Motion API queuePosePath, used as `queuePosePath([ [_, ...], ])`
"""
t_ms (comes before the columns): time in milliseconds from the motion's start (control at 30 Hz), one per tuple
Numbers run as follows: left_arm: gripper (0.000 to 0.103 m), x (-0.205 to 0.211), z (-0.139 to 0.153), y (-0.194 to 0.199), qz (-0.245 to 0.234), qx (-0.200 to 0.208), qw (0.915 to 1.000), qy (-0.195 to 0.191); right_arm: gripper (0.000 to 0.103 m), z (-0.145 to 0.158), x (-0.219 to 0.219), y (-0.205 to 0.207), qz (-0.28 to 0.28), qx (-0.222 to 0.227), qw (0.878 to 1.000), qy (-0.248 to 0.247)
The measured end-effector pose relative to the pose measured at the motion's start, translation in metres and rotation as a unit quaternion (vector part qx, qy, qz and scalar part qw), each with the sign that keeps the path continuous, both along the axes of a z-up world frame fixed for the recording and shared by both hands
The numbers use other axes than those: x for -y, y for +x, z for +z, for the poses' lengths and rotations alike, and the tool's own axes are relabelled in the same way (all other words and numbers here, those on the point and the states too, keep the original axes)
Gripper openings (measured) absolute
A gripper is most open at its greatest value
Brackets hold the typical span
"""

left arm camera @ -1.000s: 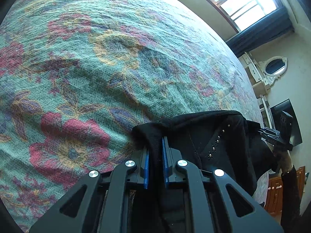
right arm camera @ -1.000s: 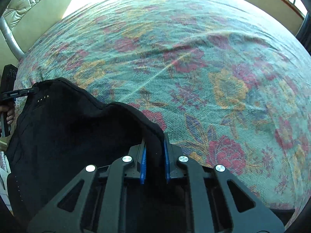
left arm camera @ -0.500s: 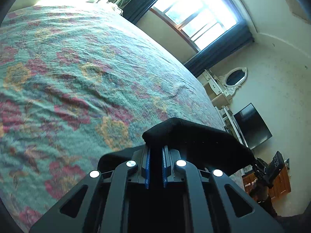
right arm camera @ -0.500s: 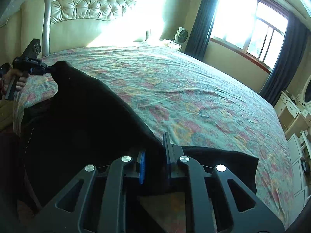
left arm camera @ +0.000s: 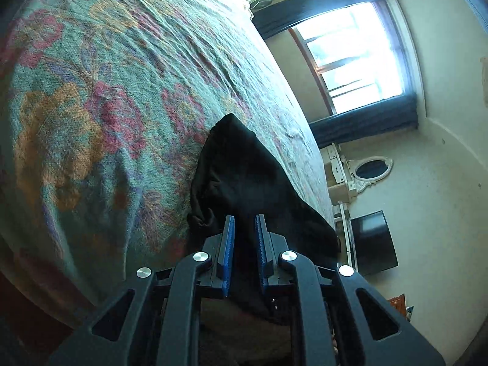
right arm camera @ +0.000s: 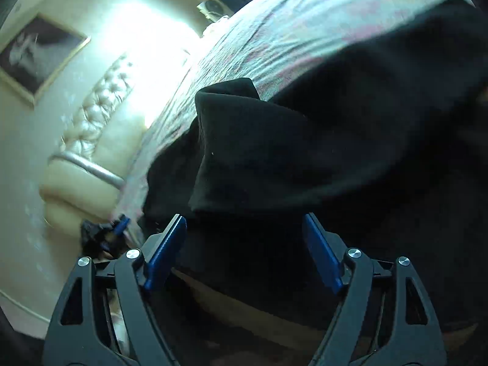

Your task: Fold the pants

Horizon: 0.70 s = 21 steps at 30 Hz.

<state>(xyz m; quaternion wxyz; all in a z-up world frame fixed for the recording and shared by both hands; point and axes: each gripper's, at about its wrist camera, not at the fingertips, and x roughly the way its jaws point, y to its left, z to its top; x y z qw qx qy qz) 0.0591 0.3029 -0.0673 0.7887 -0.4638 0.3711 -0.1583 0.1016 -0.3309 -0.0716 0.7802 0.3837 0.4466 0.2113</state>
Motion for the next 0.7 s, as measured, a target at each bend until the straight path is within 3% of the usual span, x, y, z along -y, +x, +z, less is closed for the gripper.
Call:
queuePosePath([
  [67, 0.017, 0.019, 0.002, 0.004, -0.004, 0.001, 0.9998, -0.019, 0.078, -0.020, -0.005, 0.000, -0.024, -0.036, 0.995, 0.092],
  [100, 0.027, 0.028, 0.001, 0.007, -0.005, -0.001, 0.9996, -0.028, 0.078, -0.025, -0.010, -0.001, -0.032, -0.038, 0.992, 0.114],
  [167, 0.043, 0.045, -0.002, 0.014, -0.005, -0.009, 0.9995, -0.031, 0.078, -0.025, -0.023, 0.001, -0.042, -0.025, 0.991, 0.121],
  [200, 0.045, 0.052, -0.004, 0.019, 0.000, -0.017, 0.9996, -0.021, 0.078, -0.023, -0.030, 0.003, -0.043, -0.018, 0.992, 0.118],
  [300, 0.045, 0.062, -0.016, 0.027, 0.044, -0.063, 0.9970, 0.014, 0.078, -0.019, -0.050, 0.007, -0.060, -0.028, 0.991, 0.117],
  [400, 0.045, 0.061, -0.030, 0.031, 0.081, -0.086, 0.9928, -0.021, 0.078, -0.021, -0.067, 0.011, -0.057, -0.032, 0.992, 0.111],
  [633, 0.043, 0.061, -0.030, 0.049, 0.128, -0.075, 0.9887, -0.024, 0.078, -0.022, -0.073, 0.027, -0.098, -0.027, 0.991, 0.088],
  [700, 0.017, 0.059, -0.029, 0.051, 0.132, -0.083, 0.9877, -0.009, 0.078, -0.025, -0.068, 0.026, -0.118, -0.028, 0.989, 0.090],
])
